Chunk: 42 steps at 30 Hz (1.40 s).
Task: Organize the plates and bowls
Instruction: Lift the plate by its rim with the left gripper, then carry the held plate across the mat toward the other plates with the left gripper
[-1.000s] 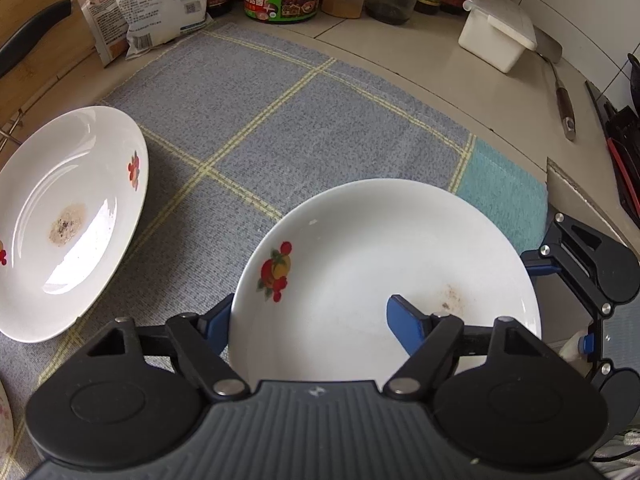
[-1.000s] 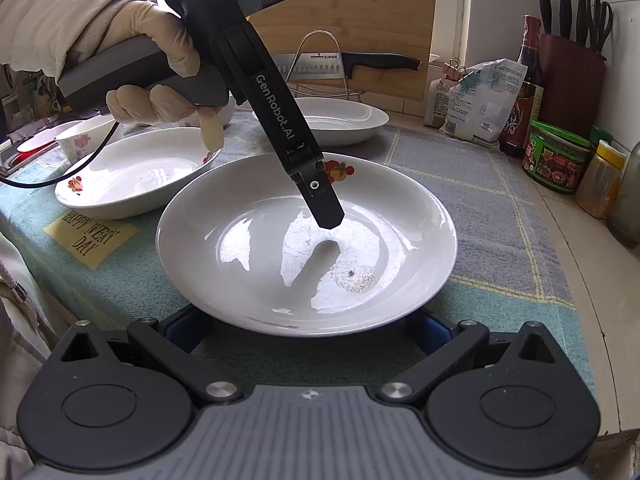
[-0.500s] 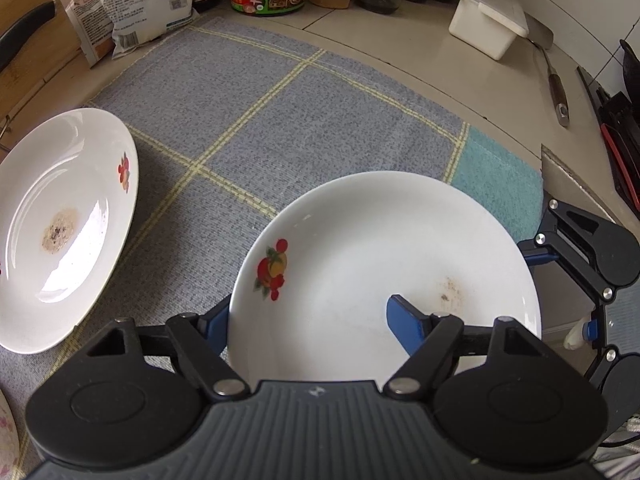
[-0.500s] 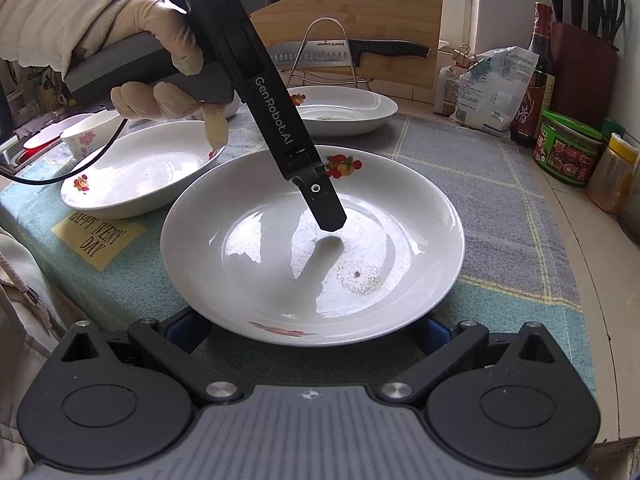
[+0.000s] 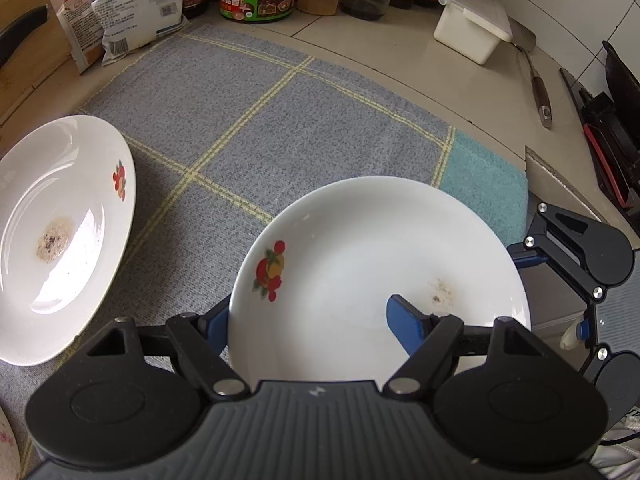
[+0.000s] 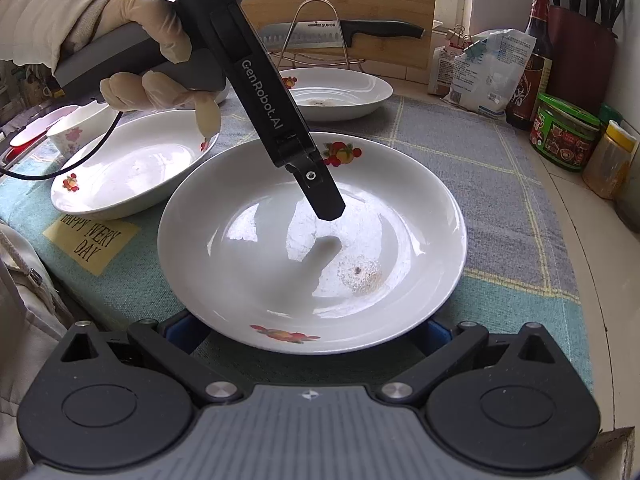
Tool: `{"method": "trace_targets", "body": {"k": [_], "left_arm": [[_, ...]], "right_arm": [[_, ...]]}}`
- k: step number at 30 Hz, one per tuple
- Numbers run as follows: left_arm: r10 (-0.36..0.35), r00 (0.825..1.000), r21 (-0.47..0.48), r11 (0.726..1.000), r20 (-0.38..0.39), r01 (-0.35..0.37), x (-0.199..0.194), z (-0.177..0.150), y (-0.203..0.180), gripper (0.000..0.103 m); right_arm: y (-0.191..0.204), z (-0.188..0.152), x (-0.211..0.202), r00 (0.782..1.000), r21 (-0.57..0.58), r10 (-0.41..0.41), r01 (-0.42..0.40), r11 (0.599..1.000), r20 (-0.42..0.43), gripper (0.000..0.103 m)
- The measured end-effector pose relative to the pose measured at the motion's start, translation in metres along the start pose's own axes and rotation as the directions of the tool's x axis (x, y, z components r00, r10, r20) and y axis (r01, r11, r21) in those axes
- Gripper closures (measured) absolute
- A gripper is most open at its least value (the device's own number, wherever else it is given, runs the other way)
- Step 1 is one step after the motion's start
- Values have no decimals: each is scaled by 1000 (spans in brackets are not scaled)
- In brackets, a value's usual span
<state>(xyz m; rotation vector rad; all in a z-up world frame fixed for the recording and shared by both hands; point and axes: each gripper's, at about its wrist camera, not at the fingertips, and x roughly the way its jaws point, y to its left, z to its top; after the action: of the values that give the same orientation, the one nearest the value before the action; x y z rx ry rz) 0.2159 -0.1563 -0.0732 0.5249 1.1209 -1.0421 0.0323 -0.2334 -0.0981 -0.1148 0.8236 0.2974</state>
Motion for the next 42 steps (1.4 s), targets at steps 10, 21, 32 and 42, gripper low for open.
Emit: {"method": "trace_targets", "body": {"k": [10, 21, 32, 42], "left_arm": [[37, 999, -54, 998, 22, -35, -9, 3, -5, 25], [72, 995, -113, 992, 64, -65, -13, 23, -3, 25], [84, 992, -131, 989, 93, -71, -2, 56, 8, 25], [93, 989, -141, 987, 112, -77, 13, 90, 22, 25]], "right_arm": [[-12, 5, -5, 998, -25, 56, -56, 998, -1, 0], [-41, 18, -9, 996, -83, 95, -94, 992, 4, 0], [-77, 32, -2, 996, -114, 94, -92, 989, 5, 0], [-112, 48, 13, 996, -124, 88, -87, 988, 2, 0]]}}
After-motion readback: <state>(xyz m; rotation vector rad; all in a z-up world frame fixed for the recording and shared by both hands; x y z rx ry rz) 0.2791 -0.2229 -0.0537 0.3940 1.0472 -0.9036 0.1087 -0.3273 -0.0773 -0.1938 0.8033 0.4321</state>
